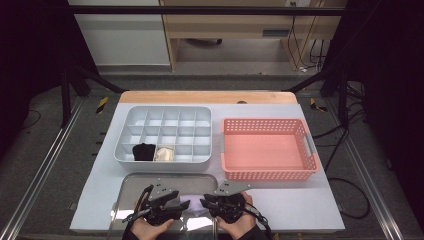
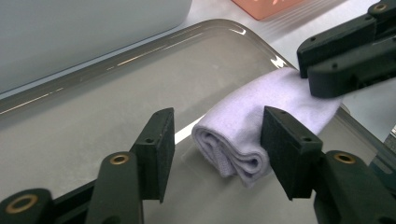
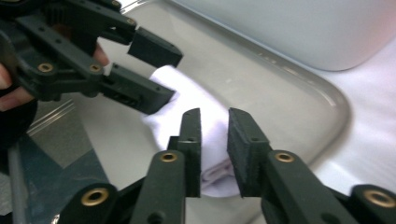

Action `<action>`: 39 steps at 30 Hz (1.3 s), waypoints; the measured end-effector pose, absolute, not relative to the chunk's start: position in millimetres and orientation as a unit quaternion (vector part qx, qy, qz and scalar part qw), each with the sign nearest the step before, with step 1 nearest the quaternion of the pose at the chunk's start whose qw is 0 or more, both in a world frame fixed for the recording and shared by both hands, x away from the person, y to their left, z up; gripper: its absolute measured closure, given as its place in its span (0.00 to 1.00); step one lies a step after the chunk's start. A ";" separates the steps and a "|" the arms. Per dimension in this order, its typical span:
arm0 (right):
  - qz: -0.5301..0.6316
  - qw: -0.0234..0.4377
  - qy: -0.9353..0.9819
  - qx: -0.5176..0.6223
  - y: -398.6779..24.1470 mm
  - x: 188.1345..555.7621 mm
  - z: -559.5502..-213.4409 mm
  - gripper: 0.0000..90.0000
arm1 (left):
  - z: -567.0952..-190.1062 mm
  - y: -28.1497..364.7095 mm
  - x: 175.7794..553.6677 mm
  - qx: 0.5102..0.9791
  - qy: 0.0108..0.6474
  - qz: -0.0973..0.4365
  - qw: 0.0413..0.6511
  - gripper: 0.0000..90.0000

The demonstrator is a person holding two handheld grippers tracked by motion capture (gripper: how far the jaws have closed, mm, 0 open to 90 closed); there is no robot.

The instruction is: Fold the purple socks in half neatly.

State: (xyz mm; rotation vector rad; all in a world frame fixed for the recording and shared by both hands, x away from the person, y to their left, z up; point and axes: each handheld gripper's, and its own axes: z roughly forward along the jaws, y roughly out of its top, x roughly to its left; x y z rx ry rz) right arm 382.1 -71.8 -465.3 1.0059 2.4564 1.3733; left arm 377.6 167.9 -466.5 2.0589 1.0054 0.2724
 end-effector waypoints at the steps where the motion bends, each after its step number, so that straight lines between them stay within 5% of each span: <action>1: 0.451 0.072 0.823 0.338 -72.9 383.0 -469.3 0.93 | -467.7 167.9 378.3 0.817 0.398 0.100 0.405 0.46; 9: 0.451 0.059 0.824 0.338 -75.0 379.6 -474.7 0.99 | -474.8 161.1 376.8 0.828 0.382 0.061 0.407 0.41; 23: 0.455 0.066 0.823 0.334 -76.2 380.4 -475.8 0.98 | -470.9 159.6 374.1 0.828 0.367 0.033 0.422 0.75; 39: 0.482 0.096 0.798 0.348 -94.4 382.1 -455.1 0.92 | -442.0 165.8 369.2 0.814 0.346 0.063 0.462 0.77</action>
